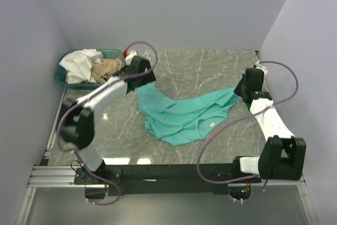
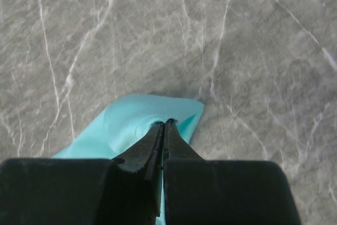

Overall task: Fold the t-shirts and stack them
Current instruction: Flatten the tshirt out

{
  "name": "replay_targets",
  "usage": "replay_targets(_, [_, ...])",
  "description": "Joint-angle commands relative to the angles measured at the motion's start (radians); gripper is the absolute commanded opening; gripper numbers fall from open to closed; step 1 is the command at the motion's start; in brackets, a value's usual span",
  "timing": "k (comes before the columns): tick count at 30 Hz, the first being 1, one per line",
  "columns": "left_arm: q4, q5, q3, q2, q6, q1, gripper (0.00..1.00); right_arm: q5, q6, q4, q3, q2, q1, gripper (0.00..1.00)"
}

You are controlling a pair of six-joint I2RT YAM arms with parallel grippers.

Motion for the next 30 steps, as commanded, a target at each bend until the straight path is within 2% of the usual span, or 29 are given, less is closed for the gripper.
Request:
replay_targets(1, [0.084,0.079,-0.237,-0.279,-0.063,-0.109,0.99,-0.014,0.040,0.010,-0.072,-0.105,-0.006,0.00])
replay_targets(4, [0.075,0.077,-0.407,-0.375,-0.170,-0.256,0.99,-0.017,0.060,-0.003,-0.121,-0.154,-0.006,0.00])
replay_targets(7, [0.067,0.111,-0.518,-0.421,-0.270,-0.342,0.99,-0.052,0.069,0.010,-0.162,-0.197,-0.006,0.00])
replay_targets(9, [0.093,0.119,-0.585,-0.440,-0.311,-0.380,0.97,-0.063,0.069,0.010,-0.175,-0.214,-0.006,0.00])
replay_targets(10, [0.111,0.138,-0.614,-0.450,-0.345,-0.424,0.91,-0.069,0.069,0.007,-0.185,-0.229,-0.006,0.00])
replay_targets(16, [0.036,0.053,-0.621,-0.414,-0.411,-0.491,0.81,-0.078,0.069,0.000,-0.192,-0.242,-0.006,0.00])
replay_targets(20, [0.026,0.076,-0.596,-0.372,-0.410,-0.506,0.69,-0.071,0.068,0.003,-0.201,-0.246,-0.006,0.00])
replay_targets(25, [-0.057,0.065,-0.593,-0.343,-0.446,-0.537,0.65,-0.066,0.069,0.006,-0.207,-0.243,-0.006,0.00])
replay_targets(30, [-0.053,0.034,-0.616,-0.349,-0.474,-0.541,0.62,-0.078,0.068,0.013,-0.207,-0.234,-0.006,0.00])
